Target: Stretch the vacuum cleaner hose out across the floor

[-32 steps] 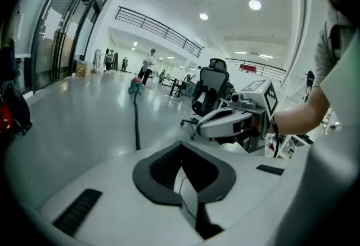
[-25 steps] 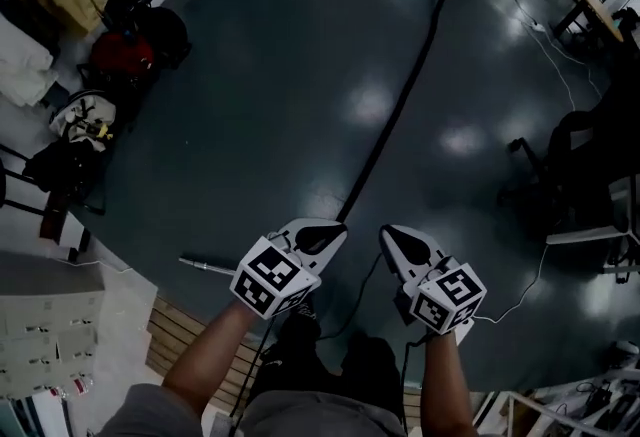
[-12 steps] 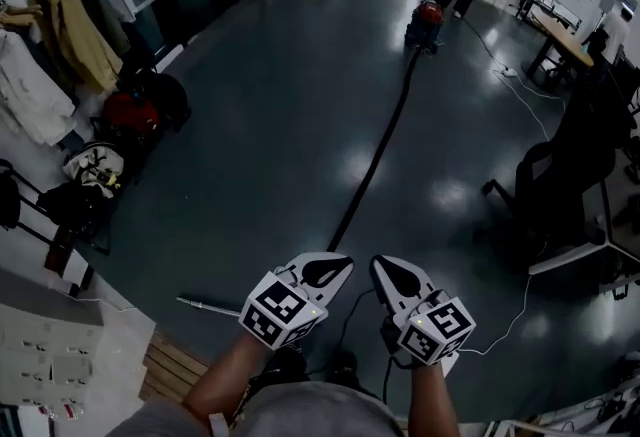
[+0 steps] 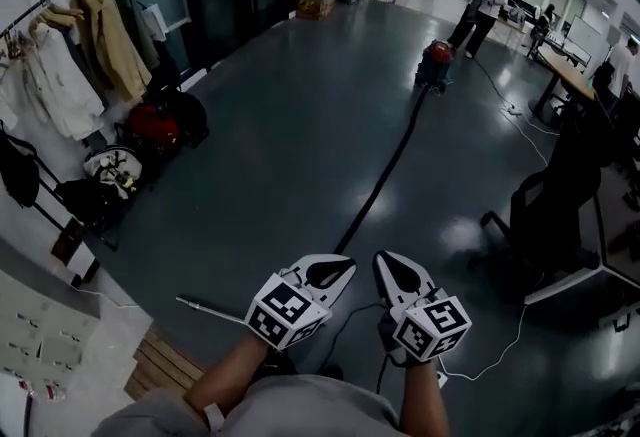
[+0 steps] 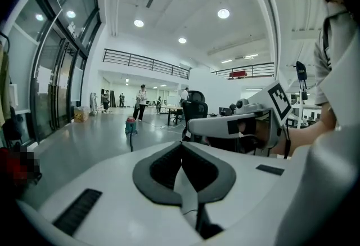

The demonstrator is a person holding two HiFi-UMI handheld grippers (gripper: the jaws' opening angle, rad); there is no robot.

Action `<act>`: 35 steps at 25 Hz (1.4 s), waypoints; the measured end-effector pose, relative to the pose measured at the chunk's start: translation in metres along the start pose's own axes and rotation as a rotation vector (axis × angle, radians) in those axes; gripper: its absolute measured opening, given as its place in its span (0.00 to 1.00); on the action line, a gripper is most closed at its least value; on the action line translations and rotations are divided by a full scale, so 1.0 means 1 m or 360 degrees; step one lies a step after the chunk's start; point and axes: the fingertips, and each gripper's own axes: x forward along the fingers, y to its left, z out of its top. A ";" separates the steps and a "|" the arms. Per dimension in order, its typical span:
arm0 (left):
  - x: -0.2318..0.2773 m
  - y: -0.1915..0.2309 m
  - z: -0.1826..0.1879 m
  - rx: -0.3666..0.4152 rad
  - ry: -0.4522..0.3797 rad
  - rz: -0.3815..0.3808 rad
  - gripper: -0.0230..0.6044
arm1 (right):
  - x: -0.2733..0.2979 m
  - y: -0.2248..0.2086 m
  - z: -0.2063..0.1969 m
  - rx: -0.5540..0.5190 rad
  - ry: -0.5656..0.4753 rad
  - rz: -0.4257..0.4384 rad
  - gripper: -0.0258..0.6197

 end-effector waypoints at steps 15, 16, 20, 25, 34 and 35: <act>-0.001 -0.047 0.025 0.0073 -0.0087 0.0051 0.05 | -0.045 0.009 0.020 -0.0111 -0.0066 0.0038 0.05; 0.000 -0.049 0.027 0.0076 -0.0091 0.0049 0.05 | -0.047 0.009 0.021 -0.0117 -0.0066 0.0040 0.05; 0.000 -0.054 0.031 0.0092 -0.0104 0.0038 0.05 | -0.052 0.011 0.023 -0.0133 -0.0067 0.0041 0.05; -0.001 -0.059 0.031 0.0098 -0.0103 0.0038 0.05 | -0.056 0.015 0.024 -0.0149 -0.0068 0.0056 0.05; 0.000 -0.068 0.027 0.0095 -0.0095 0.0042 0.05 | -0.065 0.019 0.026 -0.0146 -0.0095 0.0093 0.05; 0.001 -0.069 0.027 0.0094 -0.0095 0.0045 0.05 | -0.066 0.019 0.026 -0.0146 -0.0097 0.0095 0.05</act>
